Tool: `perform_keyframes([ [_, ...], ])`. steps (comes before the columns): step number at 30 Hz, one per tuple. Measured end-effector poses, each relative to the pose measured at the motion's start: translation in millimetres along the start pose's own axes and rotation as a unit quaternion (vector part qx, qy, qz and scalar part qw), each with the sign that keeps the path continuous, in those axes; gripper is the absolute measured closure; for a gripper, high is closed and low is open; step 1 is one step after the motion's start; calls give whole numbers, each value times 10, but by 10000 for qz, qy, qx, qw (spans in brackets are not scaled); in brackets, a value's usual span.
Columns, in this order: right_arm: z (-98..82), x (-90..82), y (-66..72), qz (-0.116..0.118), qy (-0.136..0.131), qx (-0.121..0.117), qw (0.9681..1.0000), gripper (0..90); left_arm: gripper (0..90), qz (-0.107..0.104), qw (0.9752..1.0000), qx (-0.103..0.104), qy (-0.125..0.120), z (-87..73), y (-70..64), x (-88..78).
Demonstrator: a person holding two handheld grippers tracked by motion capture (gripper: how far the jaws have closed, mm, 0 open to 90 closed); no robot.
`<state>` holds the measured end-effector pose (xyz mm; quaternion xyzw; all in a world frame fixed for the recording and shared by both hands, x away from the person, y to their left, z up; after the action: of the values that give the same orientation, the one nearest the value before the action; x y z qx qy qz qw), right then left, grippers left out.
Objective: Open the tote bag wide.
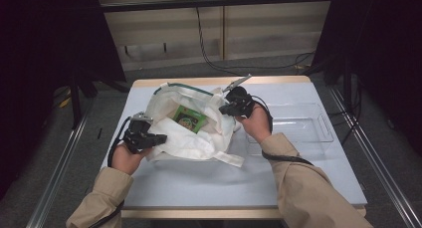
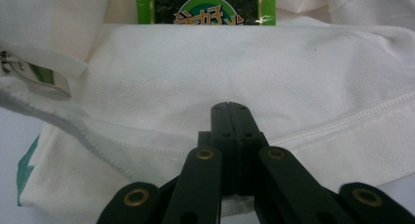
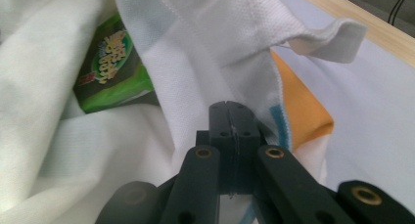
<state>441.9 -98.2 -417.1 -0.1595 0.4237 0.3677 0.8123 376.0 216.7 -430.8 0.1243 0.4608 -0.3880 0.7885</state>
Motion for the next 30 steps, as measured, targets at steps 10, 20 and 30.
perform_keyframes([
  [10,34,-53,88,89,-61,-144,9998,900,900,9,10000,59,-68,16,-17,-50],
  [20,109,-53,166,193,-136,-281,9993,900,900,0,9999,29,-96,19,-32,-11],
  [30,198,28,126,183,-155,-228,9995,900,900,-10,10000,29,-69,1,-23,0],
])
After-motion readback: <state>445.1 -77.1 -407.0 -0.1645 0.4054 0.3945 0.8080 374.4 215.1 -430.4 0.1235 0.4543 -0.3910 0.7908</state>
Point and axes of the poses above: each handheld gripper's, and its own axes: x roughly forward along the jaws, z roughly out of its top, y roughly to its left, the point moved 2 cm from there along x, roughly forward along the jaws, and after that the axes turned 9 degrees about y, right-handed, at the moved point
